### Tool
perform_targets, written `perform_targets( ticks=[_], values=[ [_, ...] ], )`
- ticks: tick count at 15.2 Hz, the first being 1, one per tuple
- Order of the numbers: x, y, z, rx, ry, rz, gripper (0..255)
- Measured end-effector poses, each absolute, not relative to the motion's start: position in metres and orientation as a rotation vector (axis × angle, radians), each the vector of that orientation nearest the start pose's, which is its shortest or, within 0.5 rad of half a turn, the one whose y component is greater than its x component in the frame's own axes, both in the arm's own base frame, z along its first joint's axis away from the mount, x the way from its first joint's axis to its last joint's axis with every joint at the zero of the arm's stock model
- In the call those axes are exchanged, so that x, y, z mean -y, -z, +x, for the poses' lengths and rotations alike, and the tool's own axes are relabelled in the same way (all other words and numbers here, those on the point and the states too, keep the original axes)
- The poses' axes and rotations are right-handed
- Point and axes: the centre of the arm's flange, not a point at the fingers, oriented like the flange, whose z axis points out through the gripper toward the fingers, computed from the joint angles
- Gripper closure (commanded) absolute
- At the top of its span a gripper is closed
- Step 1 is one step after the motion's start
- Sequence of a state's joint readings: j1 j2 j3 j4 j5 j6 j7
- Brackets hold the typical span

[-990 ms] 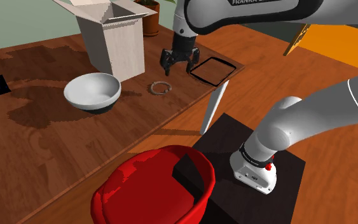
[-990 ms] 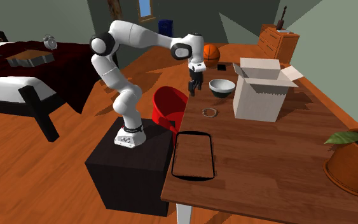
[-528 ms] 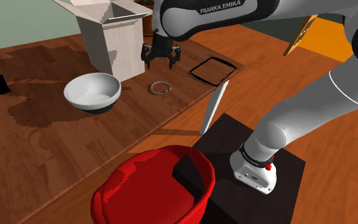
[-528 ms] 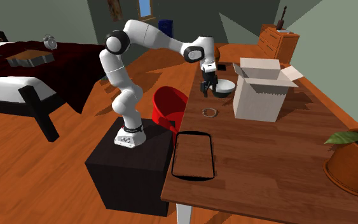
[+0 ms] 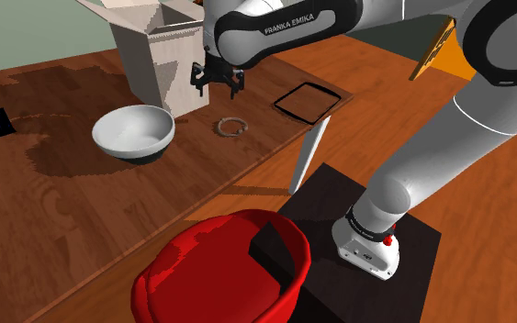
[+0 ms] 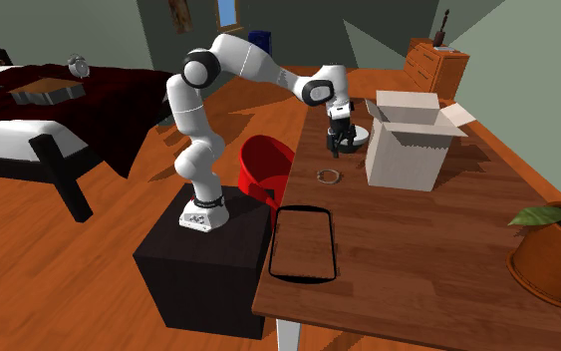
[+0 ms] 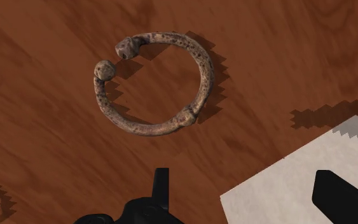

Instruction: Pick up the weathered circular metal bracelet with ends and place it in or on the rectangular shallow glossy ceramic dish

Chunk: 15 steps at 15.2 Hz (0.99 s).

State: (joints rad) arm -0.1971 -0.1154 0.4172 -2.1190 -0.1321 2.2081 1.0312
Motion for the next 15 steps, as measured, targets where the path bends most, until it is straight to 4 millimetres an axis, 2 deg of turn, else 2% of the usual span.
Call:
perform_targets(
  ticks=[4, 10, 11, 15],
  values=[
    [-0.117, -0.461, 0.53, -1.135, 0.395, -2.921, 0],
    [-0.117, -0.46, 0.53, -1.135, 0.395, -2.921, 0],
    [-0.117, -0.46, 0.53, -1.135, 0.395, -2.921, 255],
    [-0.117, -0.46, 0.53, -1.135, 0.395, -2.921, 255]
  ],
)
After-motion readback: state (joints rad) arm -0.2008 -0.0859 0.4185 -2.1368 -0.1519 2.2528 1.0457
